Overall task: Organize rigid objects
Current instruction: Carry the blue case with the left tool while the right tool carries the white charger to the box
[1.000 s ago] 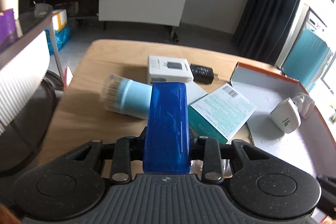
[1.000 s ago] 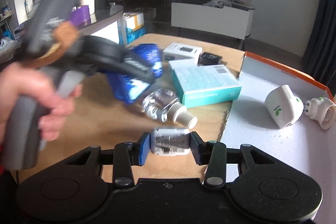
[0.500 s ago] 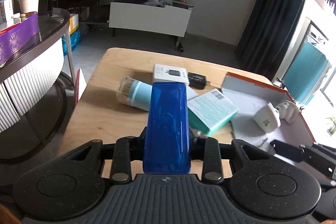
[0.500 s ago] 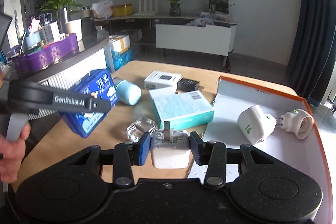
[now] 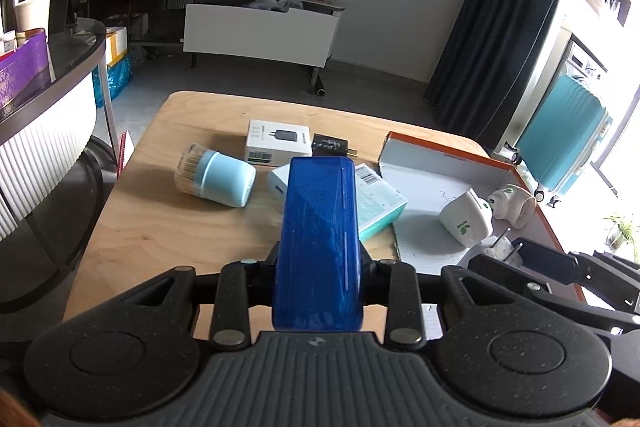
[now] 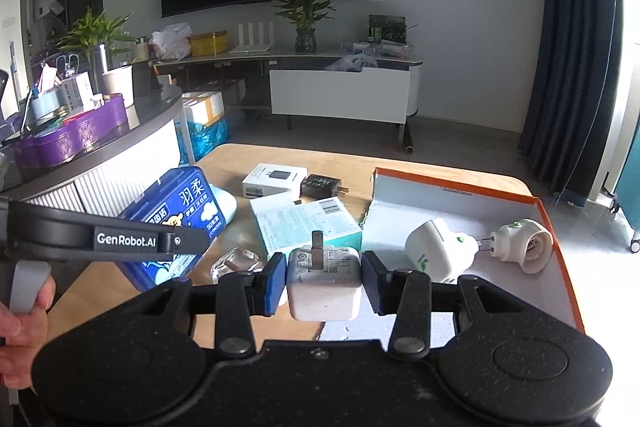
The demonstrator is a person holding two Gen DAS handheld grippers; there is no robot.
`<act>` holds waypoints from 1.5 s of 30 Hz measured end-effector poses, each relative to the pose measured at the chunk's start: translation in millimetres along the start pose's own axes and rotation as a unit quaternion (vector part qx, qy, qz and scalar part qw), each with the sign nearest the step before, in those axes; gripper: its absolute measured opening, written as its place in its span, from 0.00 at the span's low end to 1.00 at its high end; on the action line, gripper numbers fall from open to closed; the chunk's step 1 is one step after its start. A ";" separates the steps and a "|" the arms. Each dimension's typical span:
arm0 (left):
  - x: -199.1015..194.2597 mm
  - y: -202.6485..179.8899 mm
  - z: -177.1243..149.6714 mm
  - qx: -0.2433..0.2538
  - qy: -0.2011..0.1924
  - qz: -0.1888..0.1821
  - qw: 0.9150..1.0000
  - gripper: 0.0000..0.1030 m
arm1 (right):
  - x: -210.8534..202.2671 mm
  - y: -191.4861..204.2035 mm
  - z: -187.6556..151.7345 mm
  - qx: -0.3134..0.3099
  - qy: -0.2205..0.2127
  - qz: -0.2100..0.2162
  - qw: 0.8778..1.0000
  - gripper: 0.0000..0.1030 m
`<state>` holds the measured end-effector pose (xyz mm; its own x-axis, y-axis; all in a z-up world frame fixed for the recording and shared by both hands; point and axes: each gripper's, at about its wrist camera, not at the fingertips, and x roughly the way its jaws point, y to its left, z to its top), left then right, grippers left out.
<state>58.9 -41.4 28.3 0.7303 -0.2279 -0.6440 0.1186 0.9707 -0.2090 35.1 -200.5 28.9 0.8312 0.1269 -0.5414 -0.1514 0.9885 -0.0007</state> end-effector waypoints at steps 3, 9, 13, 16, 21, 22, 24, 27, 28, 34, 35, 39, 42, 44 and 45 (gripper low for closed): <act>-0.1 -3.9 -0.4 0.002 0.001 -0.003 1.000 0.32 | -1.6 -4.0 0.2 0.003 -0.002 -0.006 1.000 0.49; 3.4 -11.1 0.0 0.008 0.005 -0.009 1.000 0.32 | -5.9 -11.6 1.7 0.008 -0.007 -0.017 1.000 0.49; 3.3 -20.0 0.1 0.016 0.005 -0.014 1.000 0.32 | -10.2 -18.7 2.2 0.013 -0.010 -0.025 1.000 0.49; 4.0 -26.2 0.7 0.022 0.004 -0.017 1.000 0.32 | -13.0 -24.0 2.3 0.017 -0.012 -0.031 0.999 0.49; 5.5 -35.5 0.8 0.032 0.006 -0.019 0.999 0.32 | -18.0 -31.9 2.9 0.023 -0.017 -0.040 0.999 0.49; 5.7 -37.3 0.8 0.034 0.005 -0.019 0.999 0.32 | -18.9 -33.7 3.2 0.025 -0.018 -0.041 0.999 0.49; 6.5 -40.3 1.2 0.037 0.006 -0.020 0.999 0.32 | -20.8 -37.0 3.8 0.030 -0.021 -0.044 0.998 0.49; 6.5 -44.9 1.5 0.041 0.005 -0.021 0.999 0.32 | -23.1 -41.4 4.4 0.033 -0.025 -0.050 0.998 0.49; 6.9 -46.3 1.8 0.043 0.005 -0.022 0.999 0.32 | -23.8 -43.8 4.9 0.034 -0.026 -0.051 0.998 0.49; 8.9 -56.6 3.3 0.052 0.004 -0.028 0.998 0.32 | -28.8 -52.8 5.5 0.044 -0.033 -0.061 0.997 0.49; 9.3 -58.5 3.5 0.053 0.004 -0.029 0.998 0.32 | -29.5 -54.3 5.4 0.046 -0.033 -0.062 0.996 0.49; 11.6 -66.1 4.0 0.061 0.005 -0.035 0.997 0.32 | -31.8 -59.5 4.7 0.050 -0.035 -0.068 0.996 0.49; 13.7 -70.6 4.4 0.065 0.006 -0.038 0.997 0.32 | -33.7 -63.1 4.2 0.055 -0.037 -0.072 0.995 0.49; 14.8 -74.1 4.7 0.067 0.005 -0.040 0.997 0.32 | -34.7 -65.7 4.0 0.058 -0.038 -0.075 0.995 0.49; 15.2 -75.5 4.9 0.068 0.005 -0.041 0.997 0.32 | -35.2 -67.4 4.0 0.059 -0.039 -0.076 0.995 0.49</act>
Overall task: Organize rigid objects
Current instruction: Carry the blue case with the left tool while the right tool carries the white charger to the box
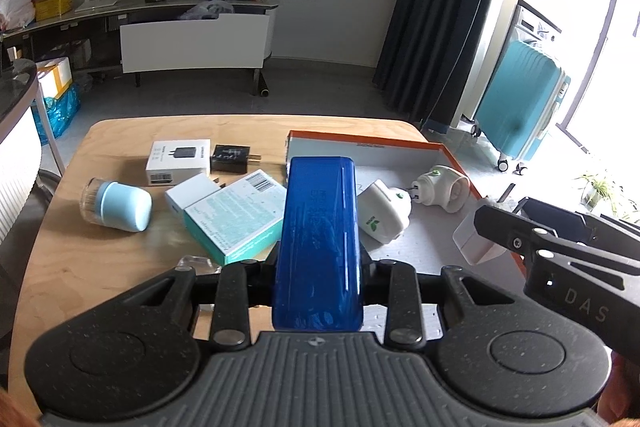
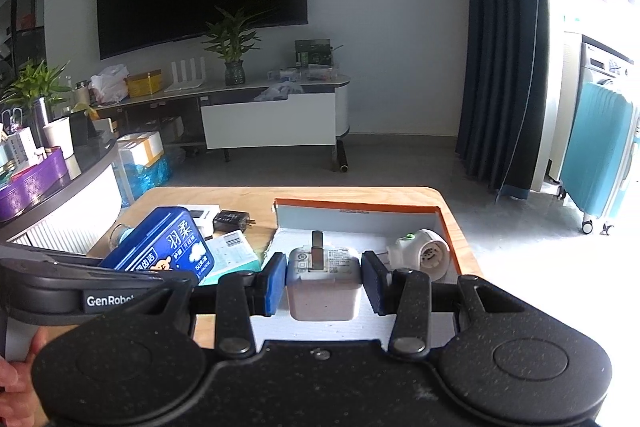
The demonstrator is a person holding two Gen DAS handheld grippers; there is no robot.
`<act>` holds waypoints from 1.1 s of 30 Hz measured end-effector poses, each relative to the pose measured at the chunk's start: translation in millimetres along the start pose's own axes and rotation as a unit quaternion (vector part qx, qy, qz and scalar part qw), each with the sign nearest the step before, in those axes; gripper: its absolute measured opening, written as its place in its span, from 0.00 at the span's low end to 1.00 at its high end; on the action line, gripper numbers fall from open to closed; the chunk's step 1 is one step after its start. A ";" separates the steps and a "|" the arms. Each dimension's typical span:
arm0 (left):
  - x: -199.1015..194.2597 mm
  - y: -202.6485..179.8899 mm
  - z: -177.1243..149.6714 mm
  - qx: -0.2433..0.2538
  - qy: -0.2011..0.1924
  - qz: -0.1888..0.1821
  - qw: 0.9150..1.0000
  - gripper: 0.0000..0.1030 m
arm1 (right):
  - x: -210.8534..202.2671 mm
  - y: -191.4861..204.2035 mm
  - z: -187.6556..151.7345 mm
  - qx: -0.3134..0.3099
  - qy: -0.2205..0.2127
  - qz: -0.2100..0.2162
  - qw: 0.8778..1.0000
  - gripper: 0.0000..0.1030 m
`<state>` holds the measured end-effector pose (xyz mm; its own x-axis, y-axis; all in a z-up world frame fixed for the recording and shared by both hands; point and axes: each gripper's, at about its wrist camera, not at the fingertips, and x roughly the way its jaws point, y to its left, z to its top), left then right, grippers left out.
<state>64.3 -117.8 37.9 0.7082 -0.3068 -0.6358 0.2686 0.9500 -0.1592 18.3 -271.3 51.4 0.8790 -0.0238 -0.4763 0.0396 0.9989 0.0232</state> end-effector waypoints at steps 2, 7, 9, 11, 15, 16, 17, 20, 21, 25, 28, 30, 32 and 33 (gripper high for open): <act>0.7 -1.8 0.0 0.003 0.000 -0.002 1.000 0.32 | -0.8 -2.6 0.2 0.002 -0.001 -0.003 1.000 0.49; 3.5 -8.4 0.3 0.009 0.002 -0.008 1.000 0.32 | -2.1 -9.6 -0.1 0.008 -0.003 -0.010 1.000 0.49; 4.4 -10.5 0.3 0.012 0.003 -0.009 1.000 0.32 | -2.1 -12.0 -0.3 0.010 -0.004 -0.014 1.000 0.49; 5.3 -12.7 0.6 0.013 0.004 -0.012 1.000 0.32 | -2.2 -14.4 -0.5 0.013 -0.005 -0.018 1.000 0.49; 8.0 -17.1 1.5 0.018 0.005 -0.017 1.000 0.32 | -3.8 -20.5 -0.6 0.017 -0.007 -0.023 1.000 0.49; 8.5 -18.3 1.3 0.019 0.005 -0.017 1.000 0.32 | -4.2 -22.1 -0.7 0.017 -0.007 -0.025 1.000 0.49; 9.0 -19.4 1.3 0.020 0.005 -0.018 1.000 0.32 | -4.2 -23.1 -0.7 0.018 -0.007 -0.026 0.999 0.49; 10.2 -22.3 1.0 0.024 0.006 -0.022 0.999 0.32 | -4.5 -25.8 -1.1 0.020 -0.008 -0.029 0.999 0.49; 10.7 -23.5 0.9 0.024 0.006 -0.023 0.999 0.32 | -4.4 -26.4 -1.1 0.021 -0.007 -0.030 0.999 0.49; 13.2 -26.9 0.7 0.028 0.007 -0.026 0.999 0.32 | -4.6 -29.2 -1.0 0.023 -0.008 -0.032 0.999 0.49; 14.3 -29.8 0.9 0.030 0.007 -0.029 0.999 0.32 | -3.4 -28.7 -0.9 0.023 -0.008 -0.034 0.999 0.49; 14.9 -31.5 1.0 0.031 0.008 -0.030 0.999 0.32 | -2.8 -29.3 -0.7 0.024 -0.008 -0.034 0.999 0.49; 16.4 -32.9 1.0 0.033 0.008 -0.032 0.999 0.32 | -3.8 -29.2 -1.4 0.024 -0.009 -0.035 0.999 0.49; 17.0 -33.9 0.9 0.033 0.009 -0.033 0.999 0.32 | -3.8 -29.3 -1.4 0.024 -0.009 -0.034 0.999 0.49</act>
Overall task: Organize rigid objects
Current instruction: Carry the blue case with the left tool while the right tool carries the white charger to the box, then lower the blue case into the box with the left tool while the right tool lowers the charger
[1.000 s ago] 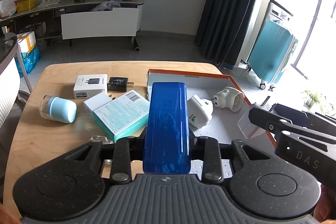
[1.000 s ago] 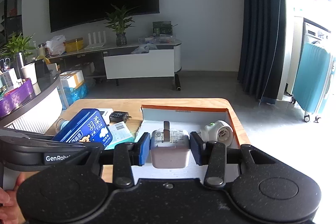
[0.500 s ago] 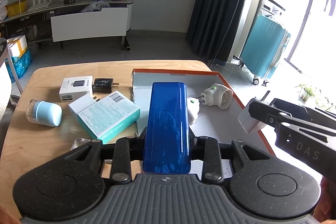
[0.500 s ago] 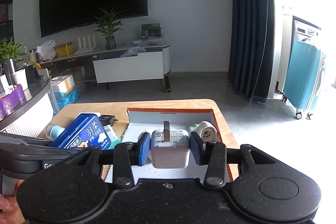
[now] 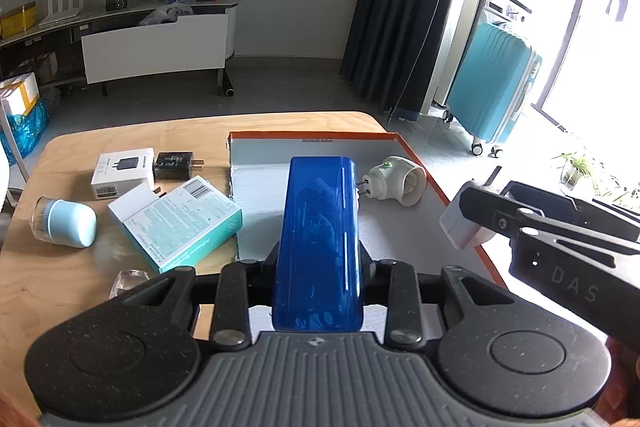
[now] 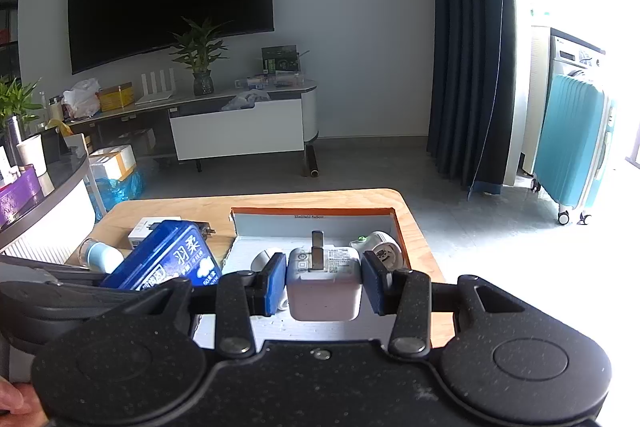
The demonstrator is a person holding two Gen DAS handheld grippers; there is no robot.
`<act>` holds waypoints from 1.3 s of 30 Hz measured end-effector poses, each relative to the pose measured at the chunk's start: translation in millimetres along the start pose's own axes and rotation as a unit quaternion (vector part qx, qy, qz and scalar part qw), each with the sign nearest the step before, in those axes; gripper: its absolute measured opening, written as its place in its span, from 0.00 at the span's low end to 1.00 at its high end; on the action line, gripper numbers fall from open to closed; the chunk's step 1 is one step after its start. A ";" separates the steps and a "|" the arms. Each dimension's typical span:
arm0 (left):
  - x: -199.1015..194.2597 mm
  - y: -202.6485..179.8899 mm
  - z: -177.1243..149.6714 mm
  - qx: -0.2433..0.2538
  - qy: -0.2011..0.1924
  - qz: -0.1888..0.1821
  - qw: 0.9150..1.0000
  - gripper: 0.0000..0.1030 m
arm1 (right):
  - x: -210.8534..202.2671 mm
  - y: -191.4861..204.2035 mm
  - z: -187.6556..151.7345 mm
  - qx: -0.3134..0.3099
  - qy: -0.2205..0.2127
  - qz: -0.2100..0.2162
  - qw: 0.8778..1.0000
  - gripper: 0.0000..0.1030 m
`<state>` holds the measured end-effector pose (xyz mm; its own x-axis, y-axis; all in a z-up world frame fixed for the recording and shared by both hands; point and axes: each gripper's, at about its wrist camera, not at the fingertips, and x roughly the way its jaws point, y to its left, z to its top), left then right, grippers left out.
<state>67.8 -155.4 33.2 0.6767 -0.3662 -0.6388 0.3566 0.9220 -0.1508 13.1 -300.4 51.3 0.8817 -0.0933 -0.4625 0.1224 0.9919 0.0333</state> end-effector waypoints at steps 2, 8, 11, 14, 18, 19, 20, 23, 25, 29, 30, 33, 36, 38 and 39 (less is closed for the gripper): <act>1.4 -1.7 0.3 0.002 0.001 -0.001 1.000 0.32 | -0.2 -0.3 0.1 -0.001 -0.001 0.000 1.000 0.49; 4.3 -6.5 1.0 0.006 0.002 -0.004 1.000 0.32 | 1.9 -0.5 1.3 -0.001 -0.002 -0.003 1.000 0.49; 6.5 -8.0 1.8 0.006 0.003 -0.005 1.000 0.32 | 1.8 0.4 0.6 -0.001 -0.002 -0.003 1.000 0.49; 8.5 -9.5 2.7 0.008 0.003 -0.006 1.000 0.32 | 2.6 -0.5 1.4 0.000 -0.002 -0.005 1.000 0.49; 11.9 -11.2 3.5 0.009 0.004 -0.007 1.000 0.32 | 3.3 -0.1 1.3 0.000 -0.001 -0.007 1.000 0.49; 12.5 -12.0 3.6 0.009 0.005 -0.007 1.000 0.32 | 4.2 -1.3 2.5 0.000 -0.001 -0.008 1.000 0.49; 13.3 -12.5 3.7 0.009 0.006 -0.008 1.000 0.32 | 4.7 -1.3 2.5 -0.001 -0.001 -0.008 1.000 0.49; 16.4 -14.0 4.3 0.009 0.009 -0.010 1.000 0.32 | 7.6 -1.6 3.3 0.000 0.001 -0.011 1.000 0.49; 18.3 -14.7 4.9 0.009 0.011 -0.011 1.000 0.32 | 9.6 -2.5 4.0 0.000 0.003 -0.012 1.000 0.49; 22.4 -16.5 5.7 0.008 0.015 -0.012 1.000 0.32 | 13.1 -1.3 5.0 -0.001 0.006 -0.013 1.000 0.49; 23.5 -17.1 5.7 0.008 0.017 -0.012 1.000 0.32 | 14.4 -1.5 5.3 -0.001 0.006 -0.013 1.000 0.49; 26.0 -18.3 5.9 0.010 0.020 -0.013 1.000 0.32 | 18.3 -2.3 5.3 0.000 0.009 -0.014 1.000 0.49; 29.6 -18.9 6.2 0.012 0.024 -0.015 1.000 0.32 | 22.2 -3.8 5.7 0.002 0.011 -0.015 1.000 0.49; 31.9 -19.1 6.6 0.012 0.026 -0.015 0.999 0.32 | 24.8 -5.0 6.5 0.002 0.012 -0.016 1.000 0.49; 33.2 -19.2 6.7 0.012 0.027 -0.015 0.999 0.32 | 25.0 -5.1 6.6 0.002 0.012 -0.016 1.000 0.49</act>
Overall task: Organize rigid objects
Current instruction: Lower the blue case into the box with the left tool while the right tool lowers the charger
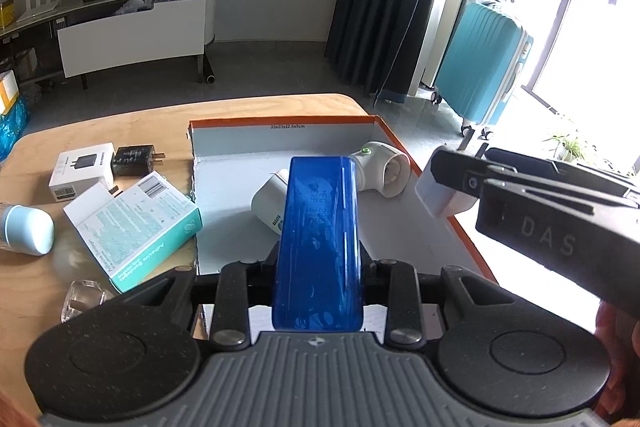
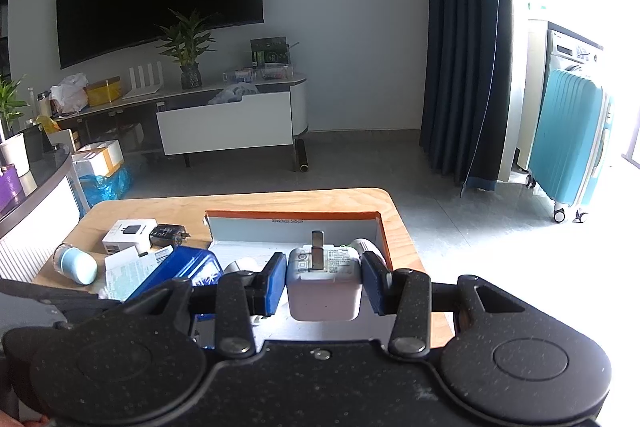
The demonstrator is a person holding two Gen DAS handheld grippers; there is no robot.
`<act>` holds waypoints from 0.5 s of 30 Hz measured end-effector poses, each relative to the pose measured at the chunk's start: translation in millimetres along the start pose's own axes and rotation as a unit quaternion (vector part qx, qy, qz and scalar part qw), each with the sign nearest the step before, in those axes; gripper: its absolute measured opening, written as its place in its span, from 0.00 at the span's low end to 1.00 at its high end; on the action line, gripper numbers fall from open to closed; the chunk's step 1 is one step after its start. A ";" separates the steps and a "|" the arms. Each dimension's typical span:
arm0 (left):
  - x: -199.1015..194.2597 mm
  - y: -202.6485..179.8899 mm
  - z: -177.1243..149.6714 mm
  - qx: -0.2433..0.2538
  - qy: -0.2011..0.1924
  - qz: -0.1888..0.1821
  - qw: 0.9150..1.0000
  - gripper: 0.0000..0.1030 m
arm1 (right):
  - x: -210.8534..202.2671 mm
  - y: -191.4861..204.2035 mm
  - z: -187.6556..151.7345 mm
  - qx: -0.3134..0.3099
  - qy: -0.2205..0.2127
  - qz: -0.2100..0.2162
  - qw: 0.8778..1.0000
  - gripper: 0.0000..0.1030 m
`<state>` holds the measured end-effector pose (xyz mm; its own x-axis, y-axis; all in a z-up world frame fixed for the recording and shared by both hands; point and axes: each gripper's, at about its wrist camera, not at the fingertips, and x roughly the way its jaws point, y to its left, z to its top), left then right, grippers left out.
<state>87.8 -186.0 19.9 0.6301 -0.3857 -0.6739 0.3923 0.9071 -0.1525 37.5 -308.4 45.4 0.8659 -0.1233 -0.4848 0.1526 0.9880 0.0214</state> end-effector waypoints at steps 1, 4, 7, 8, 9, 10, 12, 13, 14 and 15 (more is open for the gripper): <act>1.2 0.2 0.3 0.000 0.001 -0.001 1.000 0.32 | 0.0 -0.1 0.0 -0.001 0.000 0.000 1.000 0.49; 4.2 -0.9 0.9 0.003 0.003 -0.002 1.000 0.32 | 4.7 -1.0 0.4 -0.001 0.003 -0.002 1.000 0.49; 7.2 -1.5 1.5 0.003 0.005 -0.002 1.000 0.32 | 10.4 -3.3 1.9 0.000 0.006 -0.001 1.000 0.49; 8.2 -1.7 1.6 0.003 0.006 -0.002 1.000 0.32 | 12.0 -3.5 2.1 -0.001 0.007 -0.001 1.000 0.49; 9.0 -2.0 1.5 0.003 0.007 -0.002 1.000 0.32 | 13.9 -3.8 2.5 -0.001 0.009 -0.001 1.000 0.49; 10.0 -2.1 1.5 0.003 0.008 -0.002 1.000 0.32 | 14.9 -2.5 2.2 -0.002 0.010 -0.001 1.000 0.49; 11.8 -2.5 1.5 0.004 0.011 -0.003 1.000 0.32 | 18.4 -2.5 2.5 -0.003 0.013 -0.001 1.000 0.49; 12.8 -2.9 1.4 0.004 0.012 -0.003 1.000 0.32 | 19.8 -2.2 2.6 -0.003 0.014 0.000 1.000 0.49; 13.0 -3.9 1.3 0.005 0.013 -0.003 1.000 0.32 | 21.0 -2.4 1.9 -0.003 0.015 0.000 1.000 0.49; 14.0 -4.2 1.8 0.005 0.013 -0.003 1.000 0.32 | 22.5 -2.5 1.9 -0.003 0.017 0.000 1.000 0.49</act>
<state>96.2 -195.5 12.4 0.6093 -0.3868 -0.6922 0.4035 0.9027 -0.1493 57.5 -313.8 36.1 0.8496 -0.1205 -0.5134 0.1498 0.9886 0.0157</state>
